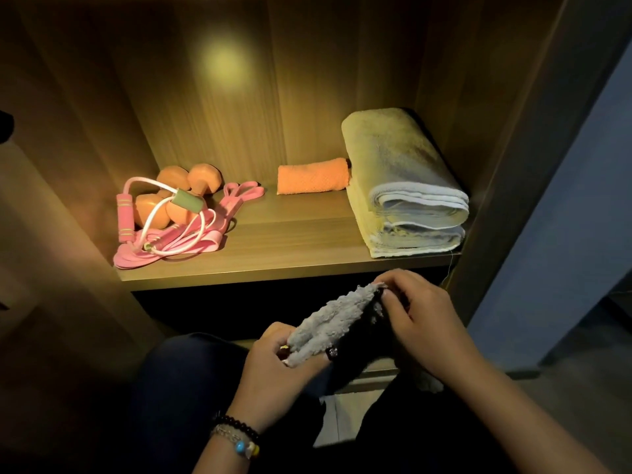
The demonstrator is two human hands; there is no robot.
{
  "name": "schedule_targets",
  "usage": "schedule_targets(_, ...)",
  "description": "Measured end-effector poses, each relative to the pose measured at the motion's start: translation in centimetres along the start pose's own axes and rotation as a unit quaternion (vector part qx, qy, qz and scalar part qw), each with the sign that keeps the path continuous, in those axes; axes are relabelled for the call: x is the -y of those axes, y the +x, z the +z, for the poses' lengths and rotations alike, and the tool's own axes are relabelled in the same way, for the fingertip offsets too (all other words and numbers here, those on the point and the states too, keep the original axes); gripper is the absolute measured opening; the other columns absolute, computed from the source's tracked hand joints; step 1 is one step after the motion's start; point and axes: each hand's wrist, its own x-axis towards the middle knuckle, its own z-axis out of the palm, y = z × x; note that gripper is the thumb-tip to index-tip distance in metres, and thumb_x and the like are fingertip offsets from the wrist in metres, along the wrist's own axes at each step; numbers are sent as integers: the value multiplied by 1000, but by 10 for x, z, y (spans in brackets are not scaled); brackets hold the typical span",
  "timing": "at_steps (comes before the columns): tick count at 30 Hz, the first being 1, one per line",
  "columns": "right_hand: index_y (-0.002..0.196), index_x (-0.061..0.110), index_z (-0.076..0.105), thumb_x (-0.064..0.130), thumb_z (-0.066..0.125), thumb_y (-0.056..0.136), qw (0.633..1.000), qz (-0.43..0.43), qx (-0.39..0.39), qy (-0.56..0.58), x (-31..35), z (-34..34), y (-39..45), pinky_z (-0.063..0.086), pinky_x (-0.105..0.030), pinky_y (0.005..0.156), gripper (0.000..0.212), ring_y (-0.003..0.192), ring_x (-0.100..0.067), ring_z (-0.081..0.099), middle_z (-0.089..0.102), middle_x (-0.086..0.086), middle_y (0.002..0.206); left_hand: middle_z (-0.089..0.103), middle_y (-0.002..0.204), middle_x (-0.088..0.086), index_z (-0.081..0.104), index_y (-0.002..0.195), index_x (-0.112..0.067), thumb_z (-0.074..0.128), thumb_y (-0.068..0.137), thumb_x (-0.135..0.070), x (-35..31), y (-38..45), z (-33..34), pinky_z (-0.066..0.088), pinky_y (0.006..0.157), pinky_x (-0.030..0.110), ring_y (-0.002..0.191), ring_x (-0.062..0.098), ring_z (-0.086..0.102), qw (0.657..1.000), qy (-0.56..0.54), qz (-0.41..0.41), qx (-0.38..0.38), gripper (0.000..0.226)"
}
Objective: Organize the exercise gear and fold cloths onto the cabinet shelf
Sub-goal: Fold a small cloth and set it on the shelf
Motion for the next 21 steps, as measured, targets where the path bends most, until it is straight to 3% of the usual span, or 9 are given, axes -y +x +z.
schedule_targets(3, 98, 27, 64, 15, 55, 94, 999, 19, 5, 51, -3, -3, 1, 38, -7, 65, 16, 82, 4, 57, 63, 18, 89, 69, 110, -7, 69, 100, -37, 71, 75, -35, 2, -4, 5, 49, 86, 20, 103, 3, 64, 996, -80, 5, 38, 25)
schedule_targets(6, 97, 32, 62, 15, 58, 92, 997, 24, 30, 66, -4, 2, -1, 40, -6, 66, 18, 82, 7, 57, 62, 22, 88, 72, 108, -12, 69, 107, -29, 61, 80, -34, 3, -3, 13, 50, 80, 15, 103, 5, 66, 989, -145, -8, 8, 28)
schedule_targets(8, 100, 33, 58, 13, 62, 89, 998, 24, 26, 52, -5, 9, -3, 38, -4, 64, 23, 78, 11, 56, 59, 22, 84, 74, 105, -5, 70, 107, -23, 58, 83, -33, 7, -2, 14, 54, 75, 20, 98, 13, 69, 976, -210, -49, -5, 29)
schedule_targets(11, 105, 29, 59, 3, 64, 82, 997, 37, 47, 44, -10, 16, -9, 36, -3, 62, 35, 75, 9, 54, 58, 15, 89, 74, 98, 10, 72, 97, -14, 57, 87, -30, 13, 0, 12, 56, 70, 33, 87, 27, 70, 945, -301, -114, -53, 24)
schedule_targets(13, 102, 25, 65, 0, 63, 77, 997, 34, 62, 35, -16, 19, -13, 36, -3, 65, 36, 80, 7, 54, 57, 11, 95, 72, 94, 17, 71, 96, -11, 51, 96, -14, 16, 3, 11, 56, 67, 38, 82, 32, 68, 914, -370, -142, -88, 20)
schedule_targets(15, 92, 25, 66, 2, 63, 76, 995, 37, 87, 15, -22, 20, -16, 35, -4, 68, 28, 81, 4, 53, 55, 11, 93, 72, 96, 19, 67, 106, -10, 43, 97, 0, 18, 6, 8, 57, 63, 38, 82, 33, 70, 877, -438, -157, -120, 27)
schedule_targets(18, 69, 28, 51, 7, 58, 83, 985, 64, 152, -50, -32, 23, -19, 34, -11, 61, 25, 71, 2, 48, 50, 9, 79, 70, 98, 19, 56, 119, -6, 42, 98, -1, 22, 11, 3, 58, 69, 42, 81, 30, 71, 835, -482, -195, -180, 26)
schedule_targets(21, 74, 25, 52, 12, 50, 92, 975, 124, 184, -30, -41, 26, -23, 36, -17, 57, 23, 64, 0, 48, 52, 7, 73, 69, 81, 16, 71, 85, -10, 41, 95, 3, 23, 10, 3, 58, 60, 39, 71, 28, 70, 854, -452, -181, -185, 34)
